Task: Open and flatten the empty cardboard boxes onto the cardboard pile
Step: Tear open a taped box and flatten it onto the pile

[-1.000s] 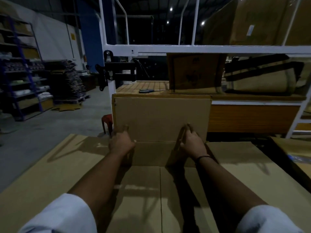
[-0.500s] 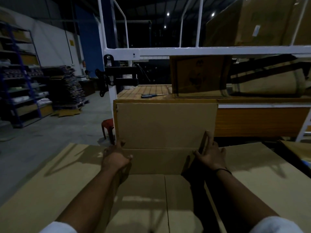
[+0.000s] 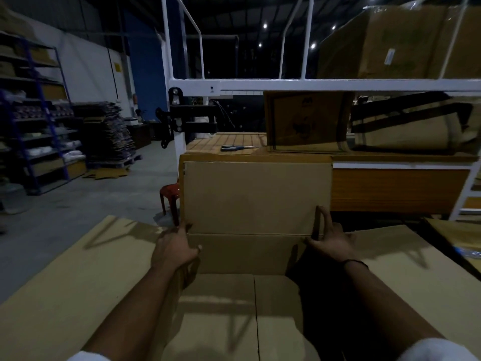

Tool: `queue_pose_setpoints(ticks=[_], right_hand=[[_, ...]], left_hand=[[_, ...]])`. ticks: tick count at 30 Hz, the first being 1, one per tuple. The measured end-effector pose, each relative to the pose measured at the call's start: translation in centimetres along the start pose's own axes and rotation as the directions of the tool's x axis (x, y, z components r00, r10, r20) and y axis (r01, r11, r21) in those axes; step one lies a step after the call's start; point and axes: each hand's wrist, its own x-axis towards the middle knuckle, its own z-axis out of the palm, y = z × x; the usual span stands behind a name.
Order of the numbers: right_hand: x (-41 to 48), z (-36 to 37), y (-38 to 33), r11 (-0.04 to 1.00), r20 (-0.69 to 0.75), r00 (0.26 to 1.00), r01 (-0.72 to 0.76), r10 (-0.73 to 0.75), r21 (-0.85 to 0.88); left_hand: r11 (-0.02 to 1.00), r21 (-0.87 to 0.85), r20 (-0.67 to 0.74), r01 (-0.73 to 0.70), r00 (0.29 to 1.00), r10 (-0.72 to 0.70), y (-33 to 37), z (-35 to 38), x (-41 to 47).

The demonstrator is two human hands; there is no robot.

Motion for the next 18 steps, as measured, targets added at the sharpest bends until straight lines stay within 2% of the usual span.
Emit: queue_pose_setpoints(ticks=[18], right_hand=[[-2.5, -0.2, 0.3, 0.994, 0.023, 1.000, -0.017, 0.020, -0.107]], left_hand=[[0.984, 0.174, -0.031, -0.031, 0.999, 0.037, 0.2, -0.1, -3.9]])
